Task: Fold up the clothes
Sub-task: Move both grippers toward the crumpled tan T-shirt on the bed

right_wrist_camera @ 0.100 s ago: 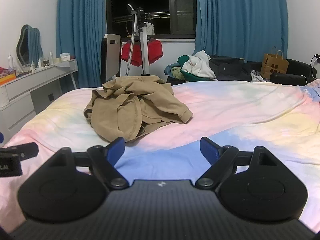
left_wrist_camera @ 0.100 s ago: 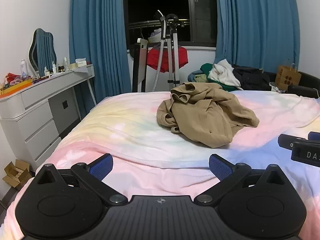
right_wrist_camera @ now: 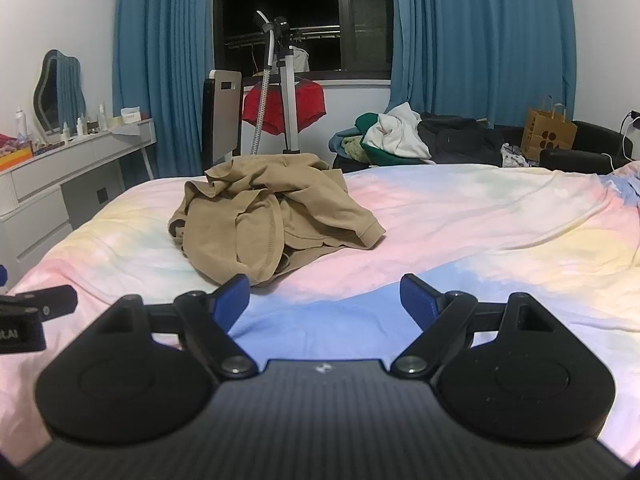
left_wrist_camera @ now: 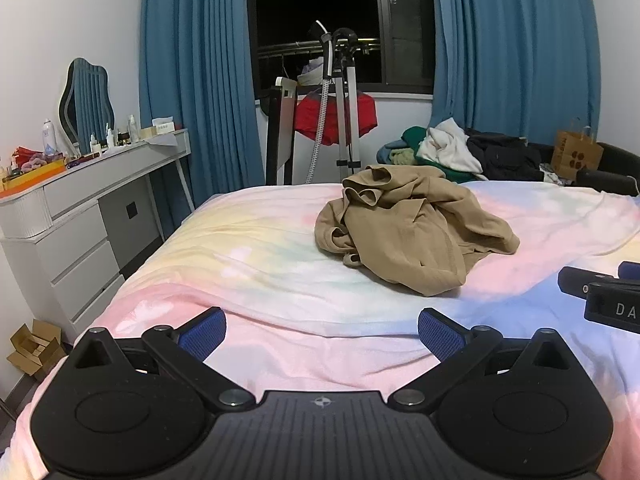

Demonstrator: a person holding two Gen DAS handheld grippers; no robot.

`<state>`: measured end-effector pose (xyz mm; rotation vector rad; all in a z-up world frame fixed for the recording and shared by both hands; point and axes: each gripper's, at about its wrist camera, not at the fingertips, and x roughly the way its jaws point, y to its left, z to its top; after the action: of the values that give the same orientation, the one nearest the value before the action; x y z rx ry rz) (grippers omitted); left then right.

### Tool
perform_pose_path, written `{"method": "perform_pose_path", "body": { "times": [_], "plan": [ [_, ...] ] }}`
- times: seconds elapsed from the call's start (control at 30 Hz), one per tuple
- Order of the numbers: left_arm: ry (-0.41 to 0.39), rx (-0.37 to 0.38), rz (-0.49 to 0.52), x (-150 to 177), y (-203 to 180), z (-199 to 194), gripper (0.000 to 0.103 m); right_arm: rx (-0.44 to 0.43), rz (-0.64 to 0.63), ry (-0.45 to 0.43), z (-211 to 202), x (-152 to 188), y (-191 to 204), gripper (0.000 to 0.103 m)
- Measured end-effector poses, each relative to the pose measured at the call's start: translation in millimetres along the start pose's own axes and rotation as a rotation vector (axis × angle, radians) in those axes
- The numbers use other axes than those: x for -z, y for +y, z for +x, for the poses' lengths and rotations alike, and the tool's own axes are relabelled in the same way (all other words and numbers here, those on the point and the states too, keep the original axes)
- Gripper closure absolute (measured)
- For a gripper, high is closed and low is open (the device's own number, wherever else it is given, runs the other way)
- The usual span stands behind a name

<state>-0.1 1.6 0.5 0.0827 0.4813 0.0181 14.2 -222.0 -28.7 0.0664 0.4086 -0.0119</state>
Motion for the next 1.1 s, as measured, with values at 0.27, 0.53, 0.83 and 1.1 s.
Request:
{"method": "perform_pose_path", "body": {
  "times": [0.27,0.53,0.83,1.1],
  "plan": [
    [-0.021,0.001,-0.014,0,3,-3,0.000,0.015,-0.011,-0.027,-5,-1,2,0.019],
    [-0.008,0.018,-0.054,2,2,-4,0.000,0.012,0.003,-0.032,-12,-4,-3,0.019],
    [0.000,-0.019,-0.059,3,3,0,0.000,0.007,0.028,-0.022,-10,-6,-8,0.019],
    [-0.007,-0.014,-0.044,6,0,4,0.000,0.003,0.028,-0.025,-11,-4,-8,0.019]
  ]
}}
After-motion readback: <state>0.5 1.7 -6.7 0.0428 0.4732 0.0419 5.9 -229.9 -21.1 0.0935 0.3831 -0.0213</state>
